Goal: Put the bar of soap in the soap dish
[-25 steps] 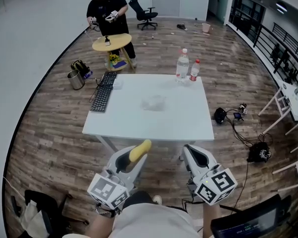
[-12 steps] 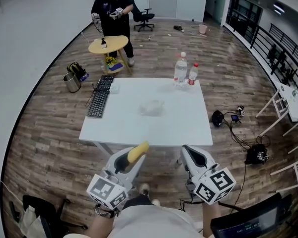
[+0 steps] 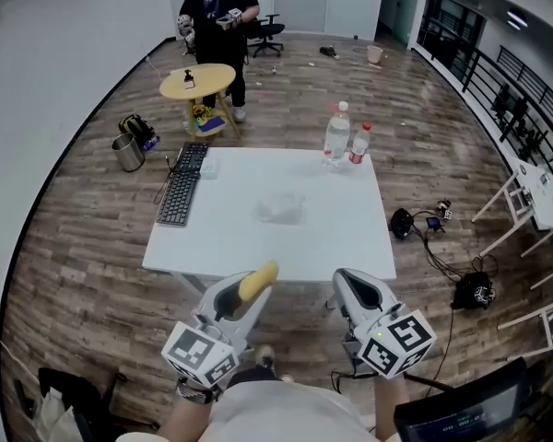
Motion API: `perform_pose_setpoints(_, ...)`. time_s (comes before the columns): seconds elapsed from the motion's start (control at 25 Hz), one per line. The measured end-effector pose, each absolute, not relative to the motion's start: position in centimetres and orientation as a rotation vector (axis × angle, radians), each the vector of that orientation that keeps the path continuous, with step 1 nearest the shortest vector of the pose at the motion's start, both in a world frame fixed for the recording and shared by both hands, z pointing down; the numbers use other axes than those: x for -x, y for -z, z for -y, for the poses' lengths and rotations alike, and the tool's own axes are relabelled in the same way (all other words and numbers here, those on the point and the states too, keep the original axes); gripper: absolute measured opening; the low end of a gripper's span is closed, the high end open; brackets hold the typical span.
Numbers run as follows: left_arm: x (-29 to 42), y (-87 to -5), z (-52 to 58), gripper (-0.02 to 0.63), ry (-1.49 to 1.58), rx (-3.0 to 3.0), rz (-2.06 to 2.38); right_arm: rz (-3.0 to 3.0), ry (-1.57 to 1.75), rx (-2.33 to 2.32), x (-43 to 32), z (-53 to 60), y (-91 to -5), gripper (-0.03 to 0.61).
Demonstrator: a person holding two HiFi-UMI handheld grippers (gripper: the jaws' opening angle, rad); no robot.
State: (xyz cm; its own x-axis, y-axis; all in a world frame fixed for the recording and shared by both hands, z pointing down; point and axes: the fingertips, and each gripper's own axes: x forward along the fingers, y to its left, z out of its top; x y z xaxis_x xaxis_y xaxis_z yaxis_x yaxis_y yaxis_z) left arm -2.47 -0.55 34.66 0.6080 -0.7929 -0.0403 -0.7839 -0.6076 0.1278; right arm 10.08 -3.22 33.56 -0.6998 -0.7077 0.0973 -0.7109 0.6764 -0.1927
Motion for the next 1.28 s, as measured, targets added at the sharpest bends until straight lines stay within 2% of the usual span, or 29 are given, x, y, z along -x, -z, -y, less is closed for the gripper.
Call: perform_pose_setpoints(1.28,5.5,-37.0,8.7,0.129,0.137,-2.702,1.176,2.76,-0.453,-1.326,-6.8,10.7,-35.7,0.002)
